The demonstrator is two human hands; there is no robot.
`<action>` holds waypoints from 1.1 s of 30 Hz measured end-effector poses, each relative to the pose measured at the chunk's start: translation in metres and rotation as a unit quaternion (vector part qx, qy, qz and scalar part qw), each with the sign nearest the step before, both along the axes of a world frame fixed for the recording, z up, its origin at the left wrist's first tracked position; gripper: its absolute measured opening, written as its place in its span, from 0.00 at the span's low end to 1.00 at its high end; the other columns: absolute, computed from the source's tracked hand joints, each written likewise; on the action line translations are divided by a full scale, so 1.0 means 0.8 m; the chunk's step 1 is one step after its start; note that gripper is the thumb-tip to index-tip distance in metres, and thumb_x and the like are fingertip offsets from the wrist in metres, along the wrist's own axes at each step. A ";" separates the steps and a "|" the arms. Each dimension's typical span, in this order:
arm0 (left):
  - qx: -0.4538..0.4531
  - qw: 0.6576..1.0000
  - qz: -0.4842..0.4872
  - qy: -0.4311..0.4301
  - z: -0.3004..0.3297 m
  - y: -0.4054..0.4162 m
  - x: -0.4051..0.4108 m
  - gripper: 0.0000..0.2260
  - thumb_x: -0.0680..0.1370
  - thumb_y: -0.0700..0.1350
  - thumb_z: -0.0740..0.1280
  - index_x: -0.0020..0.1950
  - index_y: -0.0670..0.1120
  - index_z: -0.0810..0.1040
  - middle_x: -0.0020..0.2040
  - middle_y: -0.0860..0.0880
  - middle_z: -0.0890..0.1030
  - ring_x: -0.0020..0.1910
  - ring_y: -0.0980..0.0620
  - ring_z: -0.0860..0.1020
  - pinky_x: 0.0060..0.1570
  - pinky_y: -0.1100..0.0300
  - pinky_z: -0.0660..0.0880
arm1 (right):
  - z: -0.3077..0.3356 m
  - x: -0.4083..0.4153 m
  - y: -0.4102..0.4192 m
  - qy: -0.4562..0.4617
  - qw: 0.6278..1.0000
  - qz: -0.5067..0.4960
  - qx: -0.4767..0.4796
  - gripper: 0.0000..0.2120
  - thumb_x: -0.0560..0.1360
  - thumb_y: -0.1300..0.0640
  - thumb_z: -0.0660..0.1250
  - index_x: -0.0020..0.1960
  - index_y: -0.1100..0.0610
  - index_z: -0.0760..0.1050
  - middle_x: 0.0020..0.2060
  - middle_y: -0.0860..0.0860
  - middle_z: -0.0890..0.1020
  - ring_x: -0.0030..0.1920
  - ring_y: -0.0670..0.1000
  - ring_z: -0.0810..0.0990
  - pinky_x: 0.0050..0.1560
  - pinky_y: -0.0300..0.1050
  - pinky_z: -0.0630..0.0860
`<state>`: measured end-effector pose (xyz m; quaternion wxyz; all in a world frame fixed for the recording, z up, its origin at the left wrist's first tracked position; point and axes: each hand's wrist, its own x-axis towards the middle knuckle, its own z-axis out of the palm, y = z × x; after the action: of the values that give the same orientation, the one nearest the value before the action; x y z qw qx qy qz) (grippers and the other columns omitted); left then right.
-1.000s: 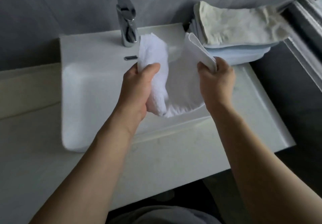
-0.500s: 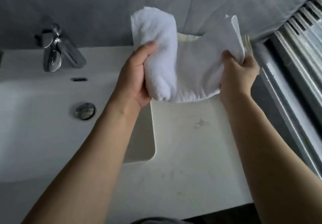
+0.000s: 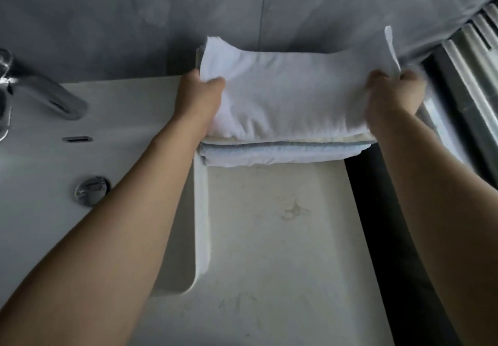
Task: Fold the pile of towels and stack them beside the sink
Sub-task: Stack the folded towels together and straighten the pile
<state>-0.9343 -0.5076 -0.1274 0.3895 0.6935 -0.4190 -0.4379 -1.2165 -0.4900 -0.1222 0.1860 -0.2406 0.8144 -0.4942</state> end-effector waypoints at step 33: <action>-0.104 0.759 -0.300 -0.568 -0.042 -0.002 -0.052 0.31 0.81 0.63 0.39 0.82 0.52 0.44 0.82 0.50 0.44 0.80 0.49 0.40 0.76 0.49 0.33 | -0.045 0.019 -0.007 0.392 0.810 0.358 0.248 0.31 0.79 0.38 0.41 0.80 0.48 0.47 0.79 0.51 0.46 0.78 0.52 0.42 0.76 0.56 0.35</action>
<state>-0.9762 -0.5094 -0.1611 -0.0016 0.6089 -0.7932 -0.0118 -1.2010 -0.4954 -0.1580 0.0684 -0.6344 0.7690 -0.0380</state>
